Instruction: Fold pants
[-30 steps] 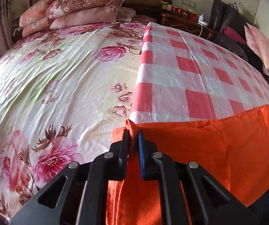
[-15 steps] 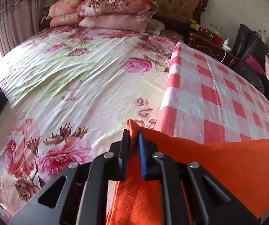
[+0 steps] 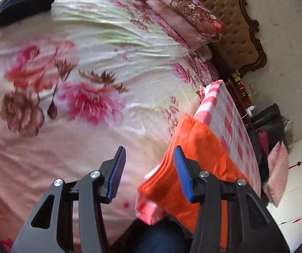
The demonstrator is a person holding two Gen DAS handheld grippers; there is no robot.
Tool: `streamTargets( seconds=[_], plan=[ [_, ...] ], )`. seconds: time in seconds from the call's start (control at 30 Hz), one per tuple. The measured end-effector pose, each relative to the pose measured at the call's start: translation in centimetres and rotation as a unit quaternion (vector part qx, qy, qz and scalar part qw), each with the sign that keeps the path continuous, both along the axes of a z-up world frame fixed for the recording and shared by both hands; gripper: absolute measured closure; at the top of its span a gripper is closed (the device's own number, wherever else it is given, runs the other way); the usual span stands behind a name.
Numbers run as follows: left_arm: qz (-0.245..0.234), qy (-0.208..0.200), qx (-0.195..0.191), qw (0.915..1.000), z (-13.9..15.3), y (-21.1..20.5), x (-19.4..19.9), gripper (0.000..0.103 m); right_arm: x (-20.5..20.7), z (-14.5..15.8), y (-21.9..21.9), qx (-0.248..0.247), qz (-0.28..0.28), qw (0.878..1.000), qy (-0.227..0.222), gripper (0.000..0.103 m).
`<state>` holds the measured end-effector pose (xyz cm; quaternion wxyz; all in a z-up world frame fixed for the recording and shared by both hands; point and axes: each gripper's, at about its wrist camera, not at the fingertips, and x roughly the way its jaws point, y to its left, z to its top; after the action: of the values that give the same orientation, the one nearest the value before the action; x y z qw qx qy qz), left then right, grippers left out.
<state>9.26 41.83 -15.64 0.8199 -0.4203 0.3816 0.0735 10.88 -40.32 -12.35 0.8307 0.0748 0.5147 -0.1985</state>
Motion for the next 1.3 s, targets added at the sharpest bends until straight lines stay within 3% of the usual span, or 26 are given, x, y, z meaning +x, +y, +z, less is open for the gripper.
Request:
streamTargets(
  seconds=[0.1,0.2,0.27,0.3,0.43,0.6,0.77,0.8,0.83,0.87,0.93,1.0,1.1,1.17,1.23,1.3],
  plan=[
    [-0.001,-0.013,-0.092,0.9957,-3.6,-1.2,-1.8,0.055,0.1,0.0,0.1,-0.003,0.001,1.000,0.001,0.032],
    [-0.001,-0.009,-0.126,0.9920,-5.2,-2.0,-1.2,0.057,0.1,0.0,0.1,-0.003,0.002,1.000,0.004,0.032],
    [-0.002,-0.014,-0.147,0.9891,-5.4,-2.1,-1.1,0.079,0.0,0.0,0.0,-0.001,0.001,1.000,0.003,0.032],
    [0.000,-0.014,-0.140,0.9900,-5.1,-2.1,-1.2,0.093,-0.1,0.0,0.0,0.002,-0.001,1.000,0.001,0.032],
    [-0.002,-0.025,-0.113,0.9933,-3.1,-2.3,-1.6,0.094,-0.3,-0.1,-0.1,0.007,-0.005,1.000,-0.004,0.032],
    [0.012,-0.037,-0.110,0.9932,-1.8,-2.1,-3.6,0.095,-0.1,-0.1,-0.2,0.007,0.001,1.000,0.001,0.032],
    [0.016,-0.004,-0.109,0.9940,-4.1,-2.0,-2.5,0.093,-0.2,-0.1,-0.1,0.006,-0.001,1.000,-0.004,0.032],
    [0.018,-0.003,-0.107,0.9941,-4.1,-2.1,-2.5,0.085,-0.2,-0.1,0.0,0.005,0.002,1.000,-0.003,0.032],
    [0.021,-0.003,-0.094,0.9953,-3.7,-2.3,-2.5,0.069,-0.2,-0.1,0.0,0.006,0.004,1.000,-0.003,0.035],
    [0.028,0.002,-0.064,0.9976,-2.9,-2.6,-2.5,0.064,-0.2,0.0,0.1,0.008,0.004,1.000,-0.004,0.036],
    [0.019,-0.006,0.024,0.9995,0.3,-4.2,-1.8,0.062,-0.3,0.0,0.1,0.007,0.003,1.000,-0.003,0.036],
    [-0.029,-0.031,0.094,0.9946,3.5,-7.5,-0.4,0.057,-0.4,0.2,0.2,0.009,0.008,1.000,0.004,0.033],
    [-0.113,-0.048,0.187,0.9747,6.5,-13.8,2.1,0.048,-1.6,1.6,0.1,0.002,0.023,1.000,0.002,0.030],
    [-0.153,-0.047,0.250,0.9550,7.0,-18.4,3.8,0.046,-3.0,3.2,-1.0,0.002,0.013,1.000,-0.016,0.026],
    [-0.185,-0.046,0.297,0.9358,6.8,-22.5,5.4,0.043,-3.5,4.9,-2.4,0.008,0.001,0.999,-0.035,0.024],
    [-0.212,-0.041,0.318,0.9230,6.0,-26.1,6.5,0.040,-2.5,6.2,-2.6,0.005,0.023,0.999,-0.048,0.024]
  ],
)
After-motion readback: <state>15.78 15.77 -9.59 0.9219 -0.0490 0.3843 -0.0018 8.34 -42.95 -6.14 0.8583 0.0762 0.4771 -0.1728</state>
